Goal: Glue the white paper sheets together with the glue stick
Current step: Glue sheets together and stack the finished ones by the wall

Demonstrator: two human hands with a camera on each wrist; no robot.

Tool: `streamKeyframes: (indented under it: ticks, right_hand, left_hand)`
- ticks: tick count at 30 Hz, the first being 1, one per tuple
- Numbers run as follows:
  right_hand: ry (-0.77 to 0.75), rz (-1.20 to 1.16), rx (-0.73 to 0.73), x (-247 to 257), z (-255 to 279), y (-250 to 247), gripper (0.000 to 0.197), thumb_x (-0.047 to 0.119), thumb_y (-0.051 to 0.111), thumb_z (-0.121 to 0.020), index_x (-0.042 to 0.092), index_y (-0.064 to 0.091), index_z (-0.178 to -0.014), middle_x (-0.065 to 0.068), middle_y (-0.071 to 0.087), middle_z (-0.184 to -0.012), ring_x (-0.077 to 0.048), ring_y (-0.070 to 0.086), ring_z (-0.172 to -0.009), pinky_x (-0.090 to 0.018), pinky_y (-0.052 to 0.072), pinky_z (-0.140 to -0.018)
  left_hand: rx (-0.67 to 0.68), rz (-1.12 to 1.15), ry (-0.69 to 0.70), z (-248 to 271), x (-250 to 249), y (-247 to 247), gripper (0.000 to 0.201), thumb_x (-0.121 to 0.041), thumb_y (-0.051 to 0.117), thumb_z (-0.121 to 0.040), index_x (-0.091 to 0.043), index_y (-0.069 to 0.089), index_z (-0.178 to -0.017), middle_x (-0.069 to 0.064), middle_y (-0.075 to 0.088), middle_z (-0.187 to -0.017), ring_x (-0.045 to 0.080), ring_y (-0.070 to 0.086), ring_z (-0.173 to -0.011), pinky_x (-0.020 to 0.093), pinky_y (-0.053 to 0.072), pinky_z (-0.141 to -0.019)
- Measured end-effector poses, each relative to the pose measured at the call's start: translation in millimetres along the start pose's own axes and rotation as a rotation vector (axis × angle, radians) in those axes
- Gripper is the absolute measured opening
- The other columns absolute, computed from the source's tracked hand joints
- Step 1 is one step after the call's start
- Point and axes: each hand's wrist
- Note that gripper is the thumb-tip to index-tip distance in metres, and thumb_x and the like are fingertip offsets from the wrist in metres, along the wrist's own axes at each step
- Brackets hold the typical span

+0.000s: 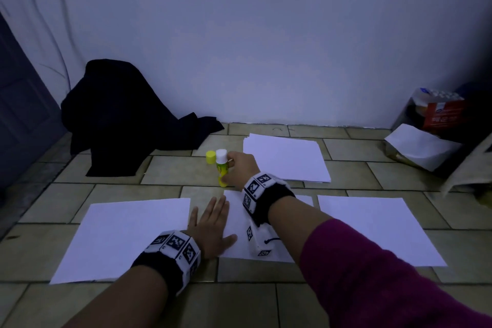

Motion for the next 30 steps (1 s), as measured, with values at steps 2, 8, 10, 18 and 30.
streamKeyframes:
  ticks: [2,8,10,18,30]
  right_hand:
    - [-0.030,0.035,0.003,3.4,-5.4,6.6,0.043,0.008,0.070,-0.077,0.007,0.061,-0.118,-0.015,0.067,-0.110,-0.031,0.061,-0.102,-0.040,0.051,-0.085]
    - [-0.037,0.177,0.032,10.6,-15.7,7.8,0.042,0.013,0.070,-0.079,0.005,0.057,-0.118,-0.015,0.064,-0.113,-0.030,0.060,-0.104,-0.033,0.050,-0.081]
    - [-0.006,0.175,0.061,8.1,-17.0,5.7,0.056,0.017,0.076,-0.076,0.005,0.052,-0.126,-0.015,0.061,-0.120,-0.029,0.058,-0.110,-0.032,0.050,-0.085]
    - [0.062,0.129,0.068,-27.7,34.0,-58.5,0.074,0.038,0.069,-0.084,0.012,0.034,-0.143,-0.008,0.049,-0.140,-0.023,0.047,-0.127,-0.030,0.038,-0.099]
    - [0.533,0.621,0.389,-151.3,141.2,-114.7,0.127,0.059,0.083,-0.056,0.005,0.011,-0.147,-0.012,0.015,-0.153,-0.027,0.018,-0.142,-0.047,0.031,-0.111]
  left_hand:
    - [-0.001,0.004,-0.002,-1.2,0.5,1.1,0.123,-0.067,-0.013,-0.040,-0.012,-0.020,-0.150,0.000,-0.025,-0.158,0.015,-0.018,-0.147,0.045,-0.006,-0.117]
    - [0.000,-0.002,-0.009,-1.8,1.5,0.9,0.123,-0.068,-0.013,-0.041,-0.014,-0.018,-0.151,0.000,-0.023,-0.159,0.015,-0.017,-0.147,0.044,-0.006,-0.117]
    - [0.004,0.004,-0.003,-1.6,2.8,1.1,0.121,-0.069,-0.012,-0.043,-0.014,-0.018,-0.151,0.000,-0.025,-0.158,0.015,-0.018,-0.147,0.045,-0.007,-0.117]
    - [0.023,-0.002,-0.012,0.1,5.5,1.0,0.096,-0.069,0.012,-0.078,-0.015,-0.018,-0.151,-0.002,-0.026,-0.158,0.015,-0.021,-0.146,0.044,-0.010,-0.117]
    - [0.026,0.034,-0.008,0.8,4.6,2.5,0.102,-0.069,0.012,-0.069,-0.017,-0.016,-0.152,-0.003,-0.027,-0.157,0.014,-0.022,-0.146,0.045,-0.010,-0.117]
Point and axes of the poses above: each hand's wrist, its own z-axis away from the middle knuckle, its own y-axis out of the palm, x = y × z
